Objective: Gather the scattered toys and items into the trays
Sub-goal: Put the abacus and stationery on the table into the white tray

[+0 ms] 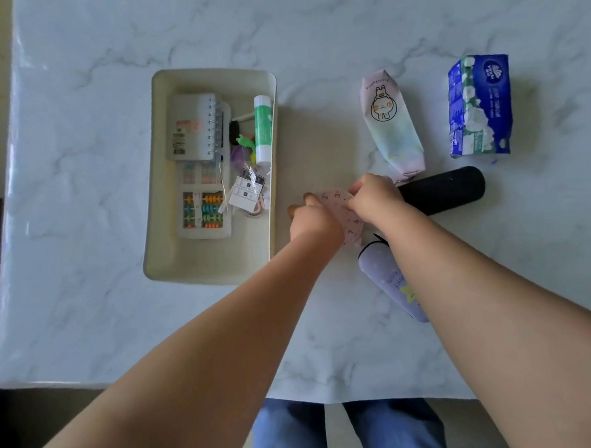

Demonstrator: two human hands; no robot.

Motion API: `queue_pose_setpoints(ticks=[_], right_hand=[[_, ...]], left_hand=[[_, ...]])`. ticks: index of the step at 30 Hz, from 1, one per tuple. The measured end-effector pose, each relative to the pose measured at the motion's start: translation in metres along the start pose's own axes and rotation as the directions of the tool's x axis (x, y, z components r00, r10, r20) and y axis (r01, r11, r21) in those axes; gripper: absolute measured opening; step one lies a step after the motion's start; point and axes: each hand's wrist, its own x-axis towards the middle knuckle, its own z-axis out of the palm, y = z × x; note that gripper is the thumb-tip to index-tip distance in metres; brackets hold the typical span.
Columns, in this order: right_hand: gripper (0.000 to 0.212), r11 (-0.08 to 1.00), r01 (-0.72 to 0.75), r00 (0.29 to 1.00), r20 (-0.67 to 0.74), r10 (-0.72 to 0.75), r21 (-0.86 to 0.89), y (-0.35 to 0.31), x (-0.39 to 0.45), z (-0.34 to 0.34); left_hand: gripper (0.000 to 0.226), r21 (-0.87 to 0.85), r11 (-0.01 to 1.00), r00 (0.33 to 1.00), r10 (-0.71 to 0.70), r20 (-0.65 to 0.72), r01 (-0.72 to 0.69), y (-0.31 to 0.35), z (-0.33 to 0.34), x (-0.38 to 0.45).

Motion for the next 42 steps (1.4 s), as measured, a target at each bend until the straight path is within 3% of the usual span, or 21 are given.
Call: queue_pose_setpoints(ticks=[7,9,12,14,17,21,26,28,32,35,37,40,42], right_hand=[[0.063,0.99,0.026,0.999,0.039,-0.032,0.139,-0.005,-0.002,-0.008],[0.065,0.996,0.034,0.996,0.08,-0.04,0.078,-0.014,-0.007,-0.01],[0.038,0.994,0.076,0.991,0.115,-0.067,-0.074,-0.026,-0.018,-0.007],[0.037,0.991,0.087,0.988,0.137,-0.073,-0.1,-0.029,-0.016,0.0],[0.045,0.988,0.115,0.984,0.144,-0.1,-0.1,-0.028,-0.016,0.007],[0.031,0.98,0.171,0.972,0.181,-0.151,-0.103,-0.024,-0.018,0.024],[0.026,0.951,0.248,0.959,0.188,-0.213,-0.183,-0.02,-0.018,0.02],[0.013,0.939,0.274,0.946,0.232,-0.225,-0.209,-0.02,-0.021,0.016],[0.026,0.945,0.298,0.917,0.316,-0.244,-0.137,-0.013,-0.022,0.018],[0.017,0.966,0.25,0.953,0.158,-0.257,0.065,-0.009,-0.021,0.003],[0.027,0.946,0.236,0.971,-0.007,-0.24,0.223,-0.014,-0.022,-0.018],[0.025,0.847,0.286,0.954,-0.22,-0.205,0.449,-0.037,-0.029,-0.053],[0.027,0.779,0.358,0.93,-0.273,-0.247,0.515,-0.061,-0.034,-0.062]], left_hand=[[0.042,-0.221,0.971,0.992,0.072,-0.104,-0.093,0.008,-0.001,-0.015],[0.041,-0.257,0.964,0.991,0.033,-0.127,-0.065,0.01,-0.001,-0.014],[0.048,-0.306,0.946,0.98,-0.15,-0.133,0.104,0.004,0.001,-0.009],[0.051,-0.316,0.934,0.966,-0.218,-0.14,0.166,-0.004,0.008,-0.008],[0.048,-0.278,0.946,0.958,-0.221,-0.182,0.165,-0.008,0.02,-0.008],[0.052,-0.198,0.969,0.962,-0.186,-0.202,0.145,-0.01,0.029,-0.006],[0.046,-0.271,0.953,0.959,-0.196,-0.207,0.136,-0.01,0.03,-0.014],[0.05,-0.284,0.951,0.959,-0.187,-0.213,0.122,-0.01,0.031,-0.015],[0.053,-0.336,0.938,0.953,-0.176,-0.245,0.087,-0.015,0.026,-0.015],[0.058,-0.331,0.942,0.958,-0.047,-0.284,-0.052,-0.012,0.019,-0.021],[0.061,-0.294,0.935,0.927,0.081,-0.366,-0.198,-0.011,0.011,-0.026],[0.062,-0.216,0.898,0.813,0.216,-0.54,-0.382,-0.008,-0.011,-0.027],[0.063,-0.186,0.888,0.743,0.219,-0.632,-0.42,-0.01,-0.028,-0.026]])
